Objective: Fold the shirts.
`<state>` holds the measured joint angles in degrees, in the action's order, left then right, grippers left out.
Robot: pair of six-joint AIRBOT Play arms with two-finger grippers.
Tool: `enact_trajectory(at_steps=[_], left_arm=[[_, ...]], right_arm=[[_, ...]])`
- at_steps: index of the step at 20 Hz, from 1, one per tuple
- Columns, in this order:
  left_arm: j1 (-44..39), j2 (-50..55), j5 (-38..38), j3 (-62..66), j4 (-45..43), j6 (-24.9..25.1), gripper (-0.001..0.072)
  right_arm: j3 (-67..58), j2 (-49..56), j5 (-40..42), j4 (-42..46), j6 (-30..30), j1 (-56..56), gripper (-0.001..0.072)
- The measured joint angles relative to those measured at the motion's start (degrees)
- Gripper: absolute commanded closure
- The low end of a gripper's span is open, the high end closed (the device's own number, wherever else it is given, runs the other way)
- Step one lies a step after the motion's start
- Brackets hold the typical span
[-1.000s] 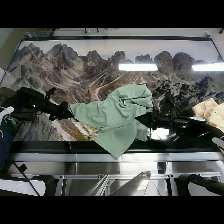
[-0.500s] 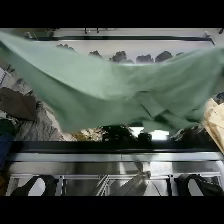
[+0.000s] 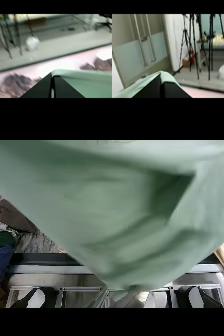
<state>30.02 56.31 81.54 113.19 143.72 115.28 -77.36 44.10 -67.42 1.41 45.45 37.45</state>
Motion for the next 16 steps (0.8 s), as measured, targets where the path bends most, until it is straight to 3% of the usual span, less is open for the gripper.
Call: enact_trajectory(at_steps=[3, 7, 8, 9, 10, 13, 16], left_arm=[[-8.7, 8.5, -0.2, -5.8, -6.0, -0.8, 0.0687], [-18.2, 24.3, -10.3, -11.4, -12.9, -0.8, 0.069], [-19.8, 28.8, -12.4, -11.3, -13.6, -0.8, 0.0671], [-21.0, 33.2, -13.7, -10.6, -14.4, -0.8, 0.0385], [-22.0, 37.7, -14.6, -9.1, -14.9, -0.6, 0.0004], [-22.7, 47.8, -12.8, -3.1, -15.6, -1.8, -0.0007], [-20.1, 52.3, -6.2, 1.2, -15.9, -5.4, -0.0004]], right_arm=[[-0.6, 16.5, 0.4, 4.1, -0.8, -8.3, 0.0694], [-1.0, 39.5, 6.3, 3.5, -7.2, -19.8, 0.0687], [-1.2, 44.5, 8.5, 1.2, -9.9, -21.9, 0.0529], [-1.4, 48.4, 9.9, -1.2, -12.3, -23.4, 0.0337], [-1.5, 51.8, 11.0, -3.4, -14.4, -24.5, 0.0344], [-1.8, 56.3, 10.9, -5.2, -15.3, -24.3, 0.0345], [-1.9, 54.8, 6.6, 2.9, -8.0, -19.6, 0.0346]])
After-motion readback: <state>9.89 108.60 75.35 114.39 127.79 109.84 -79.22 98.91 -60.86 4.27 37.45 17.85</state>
